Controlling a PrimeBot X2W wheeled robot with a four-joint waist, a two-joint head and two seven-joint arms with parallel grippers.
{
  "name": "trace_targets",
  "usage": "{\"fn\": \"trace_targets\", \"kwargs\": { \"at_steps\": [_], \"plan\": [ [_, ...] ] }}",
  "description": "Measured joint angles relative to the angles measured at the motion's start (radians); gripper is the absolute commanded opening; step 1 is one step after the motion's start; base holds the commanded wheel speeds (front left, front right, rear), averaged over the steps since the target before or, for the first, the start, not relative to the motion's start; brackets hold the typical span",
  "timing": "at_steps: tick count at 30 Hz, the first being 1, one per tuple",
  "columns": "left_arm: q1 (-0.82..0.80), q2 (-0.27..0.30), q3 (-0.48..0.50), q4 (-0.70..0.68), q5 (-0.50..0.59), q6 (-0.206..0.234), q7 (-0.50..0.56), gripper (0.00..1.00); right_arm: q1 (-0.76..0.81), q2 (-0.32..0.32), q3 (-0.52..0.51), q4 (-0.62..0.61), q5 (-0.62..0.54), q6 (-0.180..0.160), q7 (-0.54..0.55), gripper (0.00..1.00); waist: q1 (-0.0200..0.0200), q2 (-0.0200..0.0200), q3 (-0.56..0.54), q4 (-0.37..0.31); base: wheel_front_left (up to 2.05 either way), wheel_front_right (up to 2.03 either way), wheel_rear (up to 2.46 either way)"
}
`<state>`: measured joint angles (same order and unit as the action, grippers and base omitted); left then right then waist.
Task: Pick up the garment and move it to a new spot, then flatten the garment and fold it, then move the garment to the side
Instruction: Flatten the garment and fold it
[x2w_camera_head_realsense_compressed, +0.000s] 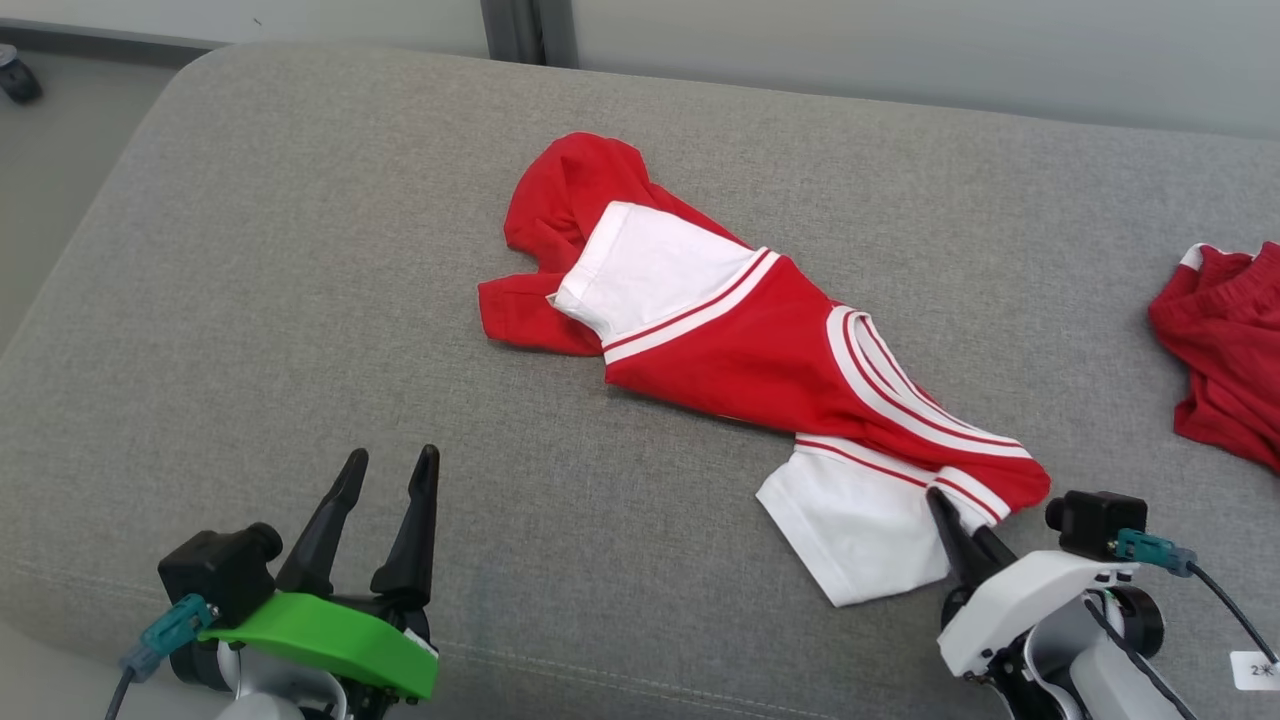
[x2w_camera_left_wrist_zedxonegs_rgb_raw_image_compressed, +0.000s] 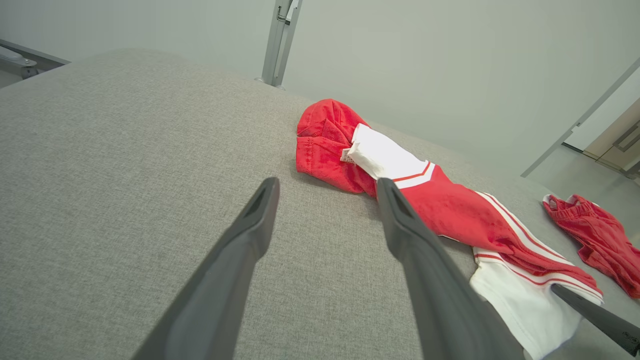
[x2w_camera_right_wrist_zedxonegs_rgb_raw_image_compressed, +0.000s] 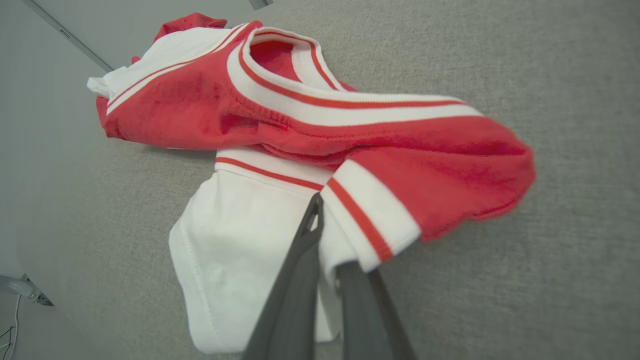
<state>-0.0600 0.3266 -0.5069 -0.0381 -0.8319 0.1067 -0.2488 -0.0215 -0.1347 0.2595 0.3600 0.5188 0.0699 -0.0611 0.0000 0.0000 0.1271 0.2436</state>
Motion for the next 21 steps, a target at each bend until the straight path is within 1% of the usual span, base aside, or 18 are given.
{"fn": "trace_targets", "kwargs": {
  "at_steps": [5,9,12,13,16,19,21],
  "plan": [
    [0.002,-0.017,-0.005,0.003,0.000,0.000,0.000,1.00,-0.026,0.021,0.067,-0.038,0.005,0.036,0.018,0.00,0.0000,0.0000,-0.010,0.015,0.00,0.00,0.00],
    [0.004,-0.034,-0.014,0.011,0.000,-0.001,0.000,1.00,-0.037,0.039,0.164,-0.073,0.021,0.054,0.065,0.00,0.0000,0.0000,-0.022,0.032,0.00,0.00,0.00],
    [0.004,-0.047,-0.017,0.019,0.001,-0.001,0.000,1.00,-0.037,0.049,0.242,-0.104,0.045,0.055,0.108,0.00,0.0000,0.0000,-0.033,0.051,0.00,0.00,0.00],
    [0.005,-0.055,-0.019,0.024,0.001,-0.001,0.000,1.00,-0.037,0.054,0.285,-0.129,0.060,0.055,0.129,0.00,0.0000,0.0000,-0.042,0.066,0.00,0.00,0.00],
    [0.011,-0.060,-0.026,0.031,0.001,-0.001,0.000,1.00,-0.055,0.061,0.347,-0.175,0.105,0.054,0.159,0.00,0.0000,0.0000,-0.055,0.090,0.00,0.00,0.00],
    [0.023,-0.065,-0.039,0.036,0.001,-0.002,0.000,1.00,-0.100,0.070,0.408,-0.249,0.188,0.054,0.180,0.00,0.0000,0.0000,-0.069,0.118,0.00,0.00,0.00],
    [0.028,-0.071,-0.044,0.041,0.002,-0.002,0.000,1.00,-0.123,0.079,0.424,-0.287,0.253,0.054,0.193,0.00,0.0000,0.0000,-0.076,0.139,0.00,0.00,0.00]
  ]
}}
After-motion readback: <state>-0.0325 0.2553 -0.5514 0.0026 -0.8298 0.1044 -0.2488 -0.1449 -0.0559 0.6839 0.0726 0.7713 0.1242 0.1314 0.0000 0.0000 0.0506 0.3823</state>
